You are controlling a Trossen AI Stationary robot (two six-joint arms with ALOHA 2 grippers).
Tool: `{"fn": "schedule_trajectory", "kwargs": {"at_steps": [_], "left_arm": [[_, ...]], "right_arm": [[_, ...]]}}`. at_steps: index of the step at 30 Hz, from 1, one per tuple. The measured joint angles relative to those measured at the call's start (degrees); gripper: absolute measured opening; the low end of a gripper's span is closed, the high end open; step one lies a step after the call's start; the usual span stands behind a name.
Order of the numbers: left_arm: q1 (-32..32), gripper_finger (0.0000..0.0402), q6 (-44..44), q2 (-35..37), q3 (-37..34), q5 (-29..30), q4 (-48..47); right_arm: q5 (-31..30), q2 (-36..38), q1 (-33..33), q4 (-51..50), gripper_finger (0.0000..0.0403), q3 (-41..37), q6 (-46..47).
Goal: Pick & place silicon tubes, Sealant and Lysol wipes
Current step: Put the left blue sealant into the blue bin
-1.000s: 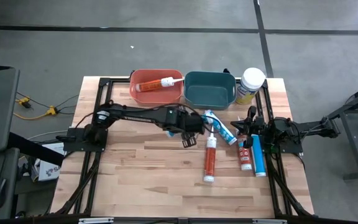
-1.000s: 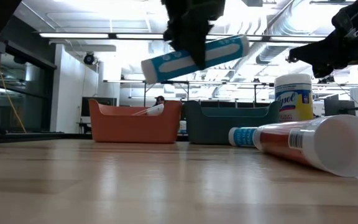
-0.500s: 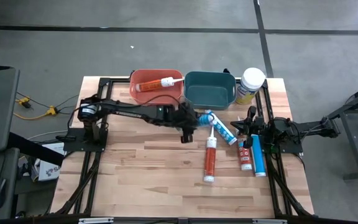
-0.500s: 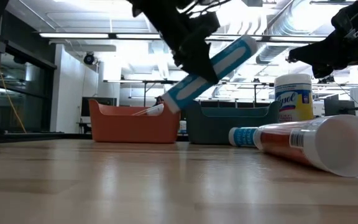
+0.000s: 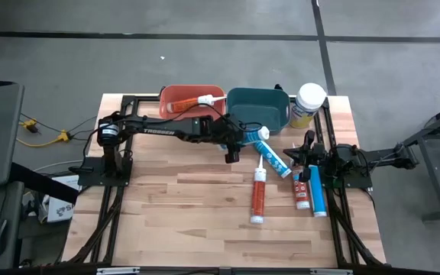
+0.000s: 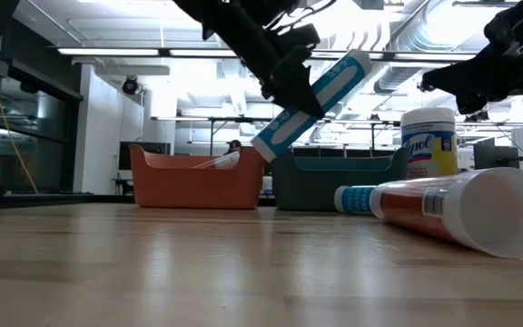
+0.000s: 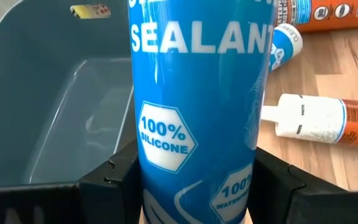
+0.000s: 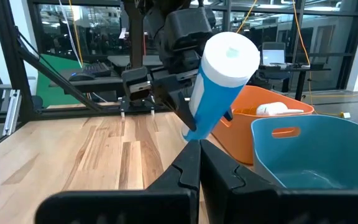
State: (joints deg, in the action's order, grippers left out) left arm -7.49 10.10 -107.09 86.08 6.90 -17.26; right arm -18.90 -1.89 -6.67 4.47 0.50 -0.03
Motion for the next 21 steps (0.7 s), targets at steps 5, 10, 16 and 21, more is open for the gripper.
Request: {"fn": "schedule_trajectory", "kwargs": {"at_steps": [5,10,16,21], "left_arm": [[0.0,0.0193,0.1,1.0,0.2,-2.1,1.8],[0.0,0.0193,0.4,1.0,0.1,-3.6,2.8],[0.0,0.0193,0.6,1.0,0.1,-6.9,7.7],[0.0,0.0193,-0.5,1.0,0.1,-8.3,10.8]], "right_arm": [[0.0,0.0,0.0,0.0,0.0001,0.0,0.0],[0.0,0.0,0.0,0.0,0.0001,0.0,0.0],[0.0,0.0,0.0,0.0,0.0001,0.0,0.0],[0.0,0.0,0.0,0.0,0.0001,0.0,0.0]]}}
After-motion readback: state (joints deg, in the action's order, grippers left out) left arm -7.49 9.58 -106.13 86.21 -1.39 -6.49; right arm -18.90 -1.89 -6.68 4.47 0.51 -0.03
